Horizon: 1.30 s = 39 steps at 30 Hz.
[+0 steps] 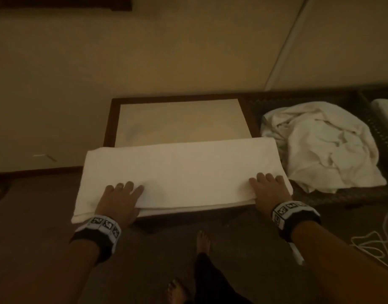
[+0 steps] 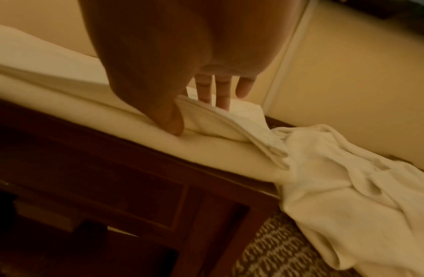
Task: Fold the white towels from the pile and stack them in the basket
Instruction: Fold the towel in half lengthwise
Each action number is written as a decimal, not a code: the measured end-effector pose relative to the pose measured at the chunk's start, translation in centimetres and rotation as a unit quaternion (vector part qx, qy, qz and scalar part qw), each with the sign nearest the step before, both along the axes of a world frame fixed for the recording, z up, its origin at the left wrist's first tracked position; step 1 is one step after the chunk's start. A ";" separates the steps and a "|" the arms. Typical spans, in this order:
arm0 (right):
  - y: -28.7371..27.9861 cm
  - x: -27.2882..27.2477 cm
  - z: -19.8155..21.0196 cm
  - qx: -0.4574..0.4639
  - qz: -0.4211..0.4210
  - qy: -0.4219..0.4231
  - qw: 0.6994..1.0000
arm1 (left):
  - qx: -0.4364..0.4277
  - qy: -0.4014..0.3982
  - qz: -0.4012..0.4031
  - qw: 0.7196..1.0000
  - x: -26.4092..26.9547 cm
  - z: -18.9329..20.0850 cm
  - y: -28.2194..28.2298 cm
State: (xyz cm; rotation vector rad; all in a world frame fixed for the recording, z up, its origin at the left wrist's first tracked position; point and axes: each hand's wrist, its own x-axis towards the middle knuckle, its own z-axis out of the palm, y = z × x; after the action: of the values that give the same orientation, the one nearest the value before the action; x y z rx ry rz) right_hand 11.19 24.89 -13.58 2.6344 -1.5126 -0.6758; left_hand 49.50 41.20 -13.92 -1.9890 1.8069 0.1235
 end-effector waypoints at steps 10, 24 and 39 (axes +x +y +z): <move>1.6 -1.8 -2.2 0.094 -0.034 -0.090 0.991 | -0.023 0.155 -0.022 0.987 1.4 -4.1 3.7; 4.3 6.9 -2.7 0.148 0.032 -0.074 0.986 | -0.086 0.120 0.041 0.988 5.8 -3.4 7.7; 4.5 7.1 -2.3 0.130 0.026 -0.085 0.987 | -0.161 0.094 0.034 0.982 4.7 -3.7 9.0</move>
State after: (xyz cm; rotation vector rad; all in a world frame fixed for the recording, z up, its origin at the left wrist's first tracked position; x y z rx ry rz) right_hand 18.29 29.36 -15.84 2.9853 -1.4793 -0.7053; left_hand 54.23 50.21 -17.64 -2.3313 1.9804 0.0427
